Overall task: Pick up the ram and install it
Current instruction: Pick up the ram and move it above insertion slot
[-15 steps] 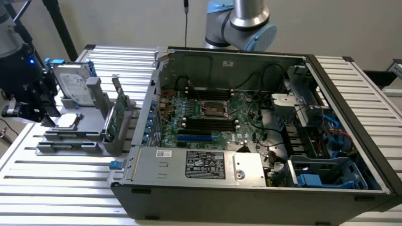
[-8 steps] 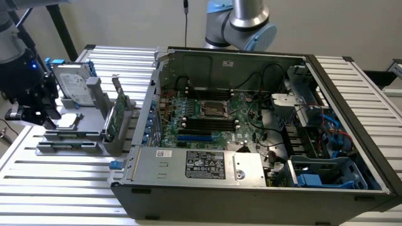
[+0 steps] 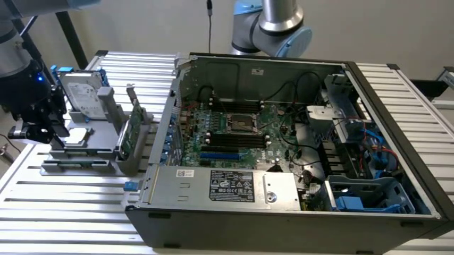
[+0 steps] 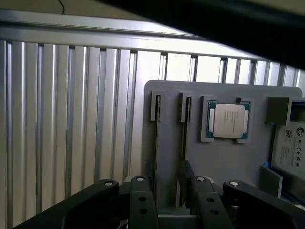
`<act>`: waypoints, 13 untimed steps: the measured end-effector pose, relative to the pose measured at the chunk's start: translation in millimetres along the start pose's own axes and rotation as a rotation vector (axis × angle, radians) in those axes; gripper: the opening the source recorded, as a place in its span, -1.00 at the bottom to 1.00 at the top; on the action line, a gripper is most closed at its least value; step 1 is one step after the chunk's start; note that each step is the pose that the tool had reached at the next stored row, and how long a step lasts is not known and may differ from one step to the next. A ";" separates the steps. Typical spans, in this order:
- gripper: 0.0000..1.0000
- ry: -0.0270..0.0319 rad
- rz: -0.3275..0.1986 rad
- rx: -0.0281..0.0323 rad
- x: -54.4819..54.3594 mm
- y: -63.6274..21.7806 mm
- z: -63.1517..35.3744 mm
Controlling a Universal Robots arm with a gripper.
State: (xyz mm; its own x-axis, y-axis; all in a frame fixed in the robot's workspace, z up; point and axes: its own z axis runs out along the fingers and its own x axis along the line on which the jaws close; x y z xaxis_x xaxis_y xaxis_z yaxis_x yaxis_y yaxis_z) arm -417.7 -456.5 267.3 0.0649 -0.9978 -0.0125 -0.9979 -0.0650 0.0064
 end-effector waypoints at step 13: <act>-0.27 0.0000 0.000 0.0000 0.0 0.0 0.0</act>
State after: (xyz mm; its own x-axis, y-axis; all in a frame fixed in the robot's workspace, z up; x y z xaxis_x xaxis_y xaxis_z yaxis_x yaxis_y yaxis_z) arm -417.7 -456.5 267.4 0.0649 -0.9978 -0.0125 -0.9979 -0.0650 0.0064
